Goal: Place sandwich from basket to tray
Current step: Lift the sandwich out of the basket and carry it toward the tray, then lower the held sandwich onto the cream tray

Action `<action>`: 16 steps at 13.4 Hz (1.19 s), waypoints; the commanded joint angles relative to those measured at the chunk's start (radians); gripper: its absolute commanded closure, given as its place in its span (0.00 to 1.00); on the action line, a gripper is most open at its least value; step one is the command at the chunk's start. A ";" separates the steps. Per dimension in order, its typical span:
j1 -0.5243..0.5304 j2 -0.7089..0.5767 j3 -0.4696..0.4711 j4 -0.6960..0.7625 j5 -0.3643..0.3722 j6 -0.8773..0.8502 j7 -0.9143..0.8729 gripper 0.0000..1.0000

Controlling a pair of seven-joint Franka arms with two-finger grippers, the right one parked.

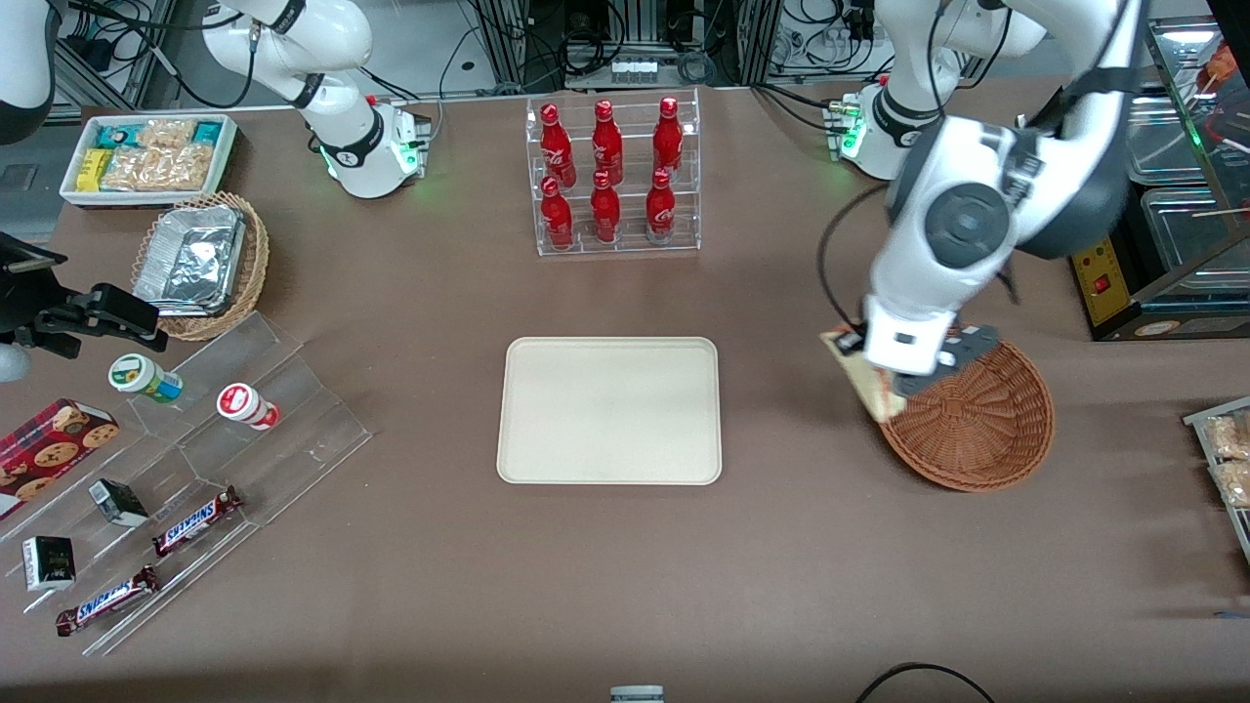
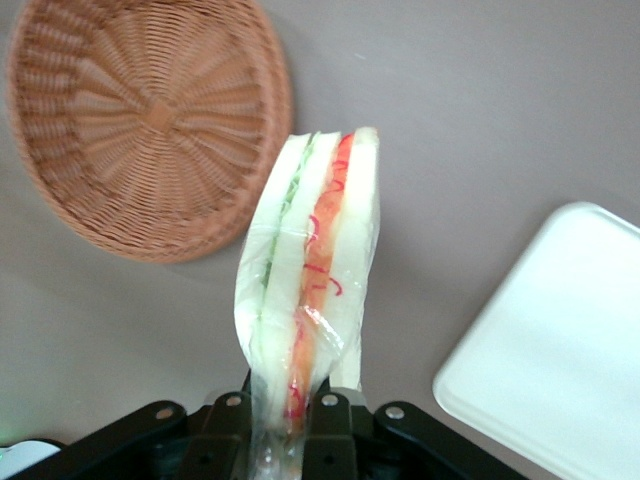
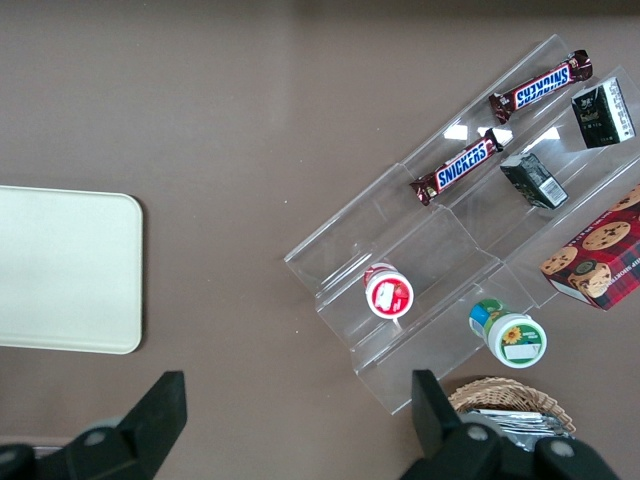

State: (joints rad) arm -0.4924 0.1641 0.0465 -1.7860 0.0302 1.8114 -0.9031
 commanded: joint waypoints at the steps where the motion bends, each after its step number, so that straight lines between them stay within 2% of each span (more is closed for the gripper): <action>1: -0.110 0.070 0.013 0.071 -0.012 0.018 -0.013 0.83; 4: -0.210 0.156 0.013 0.074 -0.010 0.172 -0.005 0.83; 8: -0.279 0.259 0.015 0.079 0.000 0.302 -0.003 0.83; 12: -0.330 0.423 0.016 0.190 0.007 0.322 -0.026 0.82; 16: -0.331 0.462 0.015 0.212 0.010 0.325 -0.017 0.82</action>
State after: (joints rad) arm -0.8090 0.6061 0.0452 -1.6086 0.0293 2.1451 -0.9152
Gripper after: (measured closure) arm 0.819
